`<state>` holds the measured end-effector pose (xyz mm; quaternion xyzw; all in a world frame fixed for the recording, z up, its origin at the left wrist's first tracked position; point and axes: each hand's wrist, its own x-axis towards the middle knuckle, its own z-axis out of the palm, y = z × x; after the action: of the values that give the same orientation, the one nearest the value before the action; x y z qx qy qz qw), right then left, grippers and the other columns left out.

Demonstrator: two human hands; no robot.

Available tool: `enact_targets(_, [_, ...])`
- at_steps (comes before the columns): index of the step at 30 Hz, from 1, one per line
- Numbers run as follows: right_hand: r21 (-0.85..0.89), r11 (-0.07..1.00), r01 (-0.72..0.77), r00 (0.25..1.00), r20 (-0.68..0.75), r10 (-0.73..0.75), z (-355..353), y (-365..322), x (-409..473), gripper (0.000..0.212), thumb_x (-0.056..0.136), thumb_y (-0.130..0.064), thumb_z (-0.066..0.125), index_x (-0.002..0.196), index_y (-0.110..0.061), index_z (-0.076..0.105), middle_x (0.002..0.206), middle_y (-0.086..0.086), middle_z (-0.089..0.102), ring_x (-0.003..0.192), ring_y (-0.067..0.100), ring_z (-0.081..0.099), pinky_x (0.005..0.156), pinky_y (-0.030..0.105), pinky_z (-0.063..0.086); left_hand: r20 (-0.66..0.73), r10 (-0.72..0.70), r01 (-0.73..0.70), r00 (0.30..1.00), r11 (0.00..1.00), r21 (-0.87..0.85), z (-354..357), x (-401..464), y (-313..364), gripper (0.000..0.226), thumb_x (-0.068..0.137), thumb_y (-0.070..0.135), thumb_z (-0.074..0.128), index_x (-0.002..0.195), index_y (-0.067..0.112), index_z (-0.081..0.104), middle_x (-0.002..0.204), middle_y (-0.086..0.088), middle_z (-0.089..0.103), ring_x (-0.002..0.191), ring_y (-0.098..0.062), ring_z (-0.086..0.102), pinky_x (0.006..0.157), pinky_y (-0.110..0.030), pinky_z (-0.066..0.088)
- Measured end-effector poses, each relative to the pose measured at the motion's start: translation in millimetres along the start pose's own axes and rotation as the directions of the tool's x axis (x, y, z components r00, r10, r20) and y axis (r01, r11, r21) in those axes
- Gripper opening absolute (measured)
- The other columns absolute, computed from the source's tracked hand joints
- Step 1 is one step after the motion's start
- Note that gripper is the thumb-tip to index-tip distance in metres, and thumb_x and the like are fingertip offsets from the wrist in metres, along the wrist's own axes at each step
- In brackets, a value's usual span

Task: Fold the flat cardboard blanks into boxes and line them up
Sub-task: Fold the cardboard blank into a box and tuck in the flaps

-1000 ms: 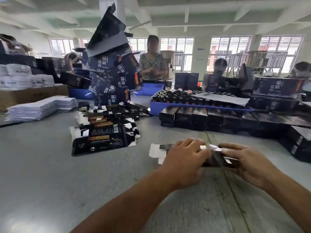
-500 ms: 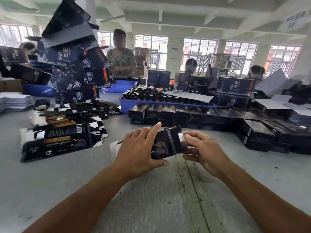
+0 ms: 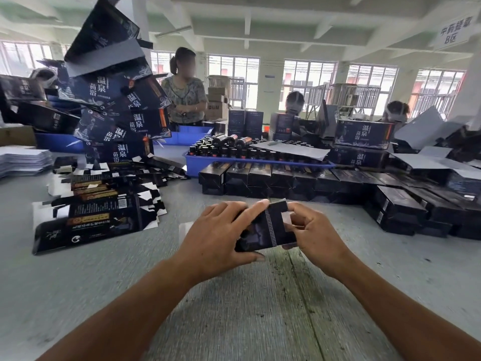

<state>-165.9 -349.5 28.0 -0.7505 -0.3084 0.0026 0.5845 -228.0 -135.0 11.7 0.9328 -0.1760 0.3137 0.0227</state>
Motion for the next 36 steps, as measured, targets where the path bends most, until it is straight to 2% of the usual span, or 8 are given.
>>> enact_targets(6, [-0.045,0.997,0.056,0.998,-0.006,-0.056,-0.9,-1.1,-0.9,0.044,0.098,-0.009,0.063,0.127,-0.043,0.062,0.093,-0.012,0.076,0.079,0.01,0.073,0.06,0.024,0.056,-0.023,0.106,-0.102,0.994,0.986,0.133,-7.1,1.2,1.5,0.077,0.088,0.079,0.031,0.155,0.042,0.019,0.135,-0.009,0.053,0.117,-0.026,0.056,0.094,-0.043,0.05])
enact_targets(11, [-0.075,0.993,0.095,0.995,0.027,-0.093,-0.4,-1.4,-0.8,0.05,0.099,-0.01,0.062,0.135,-0.044,0.057,0.096,-0.012,0.076,0.08,0.008,0.071,0.061,0.022,0.055,-0.059,0.082,-0.076,0.995,0.992,0.097,-9.4,1.0,4.5,0.068,0.091,0.064,0.04,0.153,0.044,0.023,0.135,-0.01,0.052,0.112,-0.026,0.059,0.091,-0.042,0.052])
enact_targets(15, [-0.117,0.984,0.134,0.99,-0.015,-0.137,2.1,-1.2,-1.0,0.047,0.099,-0.017,0.061,0.138,-0.043,0.054,0.076,-0.023,0.069,0.071,0.005,0.069,0.06,0.021,0.055,-0.018,0.044,-0.042,0.999,0.997,0.066,-9.6,0.8,5.8,0.065,0.091,0.061,0.042,0.152,0.047,0.023,0.14,-0.008,0.046,0.12,-0.026,0.054,0.096,-0.043,0.051])
enact_targets(17, [-0.109,0.983,0.147,0.988,-0.029,-0.15,4.2,-1.6,-3.1,0.047,0.098,-0.022,0.063,0.138,-0.043,0.052,0.075,-0.024,0.069,0.071,0.004,0.07,0.059,0.019,0.054,-0.023,0.048,-0.047,0.999,0.996,0.074,-9.3,0.6,6.0,0.064,0.091,0.058,0.047,0.15,0.044,0.028,0.139,-0.008,0.047,0.121,-0.026,0.052,0.098,-0.042,0.05])
enact_targets(23, [-0.044,0.991,0.128,0.984,-0.12,-0.132,8.5,-1.6,-4.3,0.067,0.098,-0.014,0.065,0.145,-0.053,0.037,0.095,-0.002,0.075,0.081,0.015,0.074,0.063,0.023,0.057,-0.094,0.057,-0.05,0.994,0.996,0.077,-10.4,1.8,4.0,0.057,0.085,0.049,0.063,0.137,0.033,0.047,0.14,-0.01,0.051,0.121,-0.029,0.056,0.095,-0.043,0.049])
enact_targets(26, [-0.106,0.982,0.155,0.979,-0.119,-0.167,10.6,-2.0,-5.1,0.053,0.098,-0.015,0.063,0.13,-0.054,0.05,0.095,-0.007,0.075,0.081,0.014,0.074,0.063,0.025,0.058,-0.075,0.036,-0.03,0.997,0.996,0.079,-10.4,1.8,1.0,0.06,0.08,0.045,0.075,0.134,0.031,0.05,0.142,-0.009,0.049,0.122,-0.03,0.055,0.092,-0.046,0.052])
enact_targets(30, [-0.16,0.97,0.184,0.975,-0.099,-0.201,10.9,-0.9,-5.7,0.039,0.098,-0.017,0.063,0.118,-0.051,0.058,0.097,-0.015,0.073,0.081,0.011,0.073,0.067,0.03,0.062,-0.062,0.015,-0.012,0.998,0.998,0.057,-13.2,1.6,0.8,0.061,0.081,0.045,0.075,0.135,0.034,0.047,0.143,-0.007,0.046,0.124,-0.031,0.052,0.087,-0.047,0.055])
enact_targets(36, [-0.249,0.946,0.205,0.962,-0.127,-0.242,11.3,-0.5,-5.5,0.032,0.098,-0.018,0.064,0.113,-0.046,0.066,0.088,-0.02,0.07,0.069,0.004,0.066,0.061,0.019,0.055,-0.071,-0.01,0.008,0.997,1.0,-0.028,-13.7,-0.3,3.1,0.064,0.085,0.041,0.075,0.138,0.036,0.037,0.15,-0.005,0.041,0.132,-0.03,0.046,0.076,-0.048,0.06])
